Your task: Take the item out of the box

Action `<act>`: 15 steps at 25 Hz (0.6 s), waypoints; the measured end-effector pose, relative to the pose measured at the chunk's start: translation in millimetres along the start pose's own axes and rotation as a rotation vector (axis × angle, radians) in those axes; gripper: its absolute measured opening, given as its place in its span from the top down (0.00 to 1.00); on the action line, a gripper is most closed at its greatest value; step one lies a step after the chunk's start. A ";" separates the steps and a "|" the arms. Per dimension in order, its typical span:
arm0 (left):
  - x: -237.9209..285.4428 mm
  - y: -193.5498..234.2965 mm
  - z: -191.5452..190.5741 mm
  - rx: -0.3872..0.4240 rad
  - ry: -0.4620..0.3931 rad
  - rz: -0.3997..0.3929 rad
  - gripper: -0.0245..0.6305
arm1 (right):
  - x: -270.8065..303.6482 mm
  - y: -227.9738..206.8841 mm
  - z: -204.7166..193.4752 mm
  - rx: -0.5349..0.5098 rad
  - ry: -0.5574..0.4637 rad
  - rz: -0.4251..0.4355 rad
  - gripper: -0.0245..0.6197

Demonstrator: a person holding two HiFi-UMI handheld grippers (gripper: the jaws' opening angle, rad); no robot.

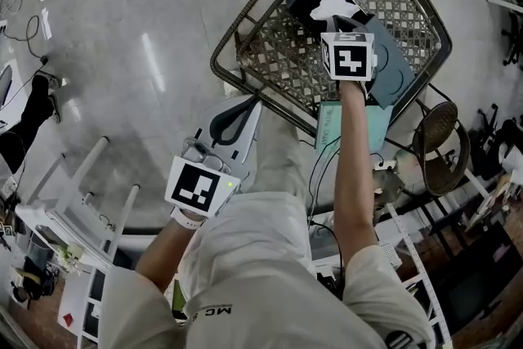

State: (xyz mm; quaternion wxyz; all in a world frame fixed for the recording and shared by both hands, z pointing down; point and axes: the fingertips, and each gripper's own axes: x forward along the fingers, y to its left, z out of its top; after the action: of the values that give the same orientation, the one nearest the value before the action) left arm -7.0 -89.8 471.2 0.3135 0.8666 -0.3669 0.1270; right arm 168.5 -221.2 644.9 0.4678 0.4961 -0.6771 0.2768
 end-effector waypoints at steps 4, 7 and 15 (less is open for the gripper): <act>-2.4 -9.0 10.2 0.015 -0.019 -0.011 0.93 | -23.3 2.8 0.0 0.038 -0.062 -0.005 0.94; -9.0 -15.7 17.0 0.028 -0.028 -0.016 0.93 | -44.5 8.8 3.7 0.041 -0.120 0.002 0.94; -23.9 -26.8 29.2 0.107 -0.055 -0.034 0.93 | -109.6 8.7 21.1 0.080 -0.265 -0.026 0.94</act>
State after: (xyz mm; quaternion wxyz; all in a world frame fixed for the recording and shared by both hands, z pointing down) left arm -4.8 -80.7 425.9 0.2585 0.8914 -0.3534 0.1173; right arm 160.5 -190.6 537.5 0.3576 0.5552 -0.7150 0.2294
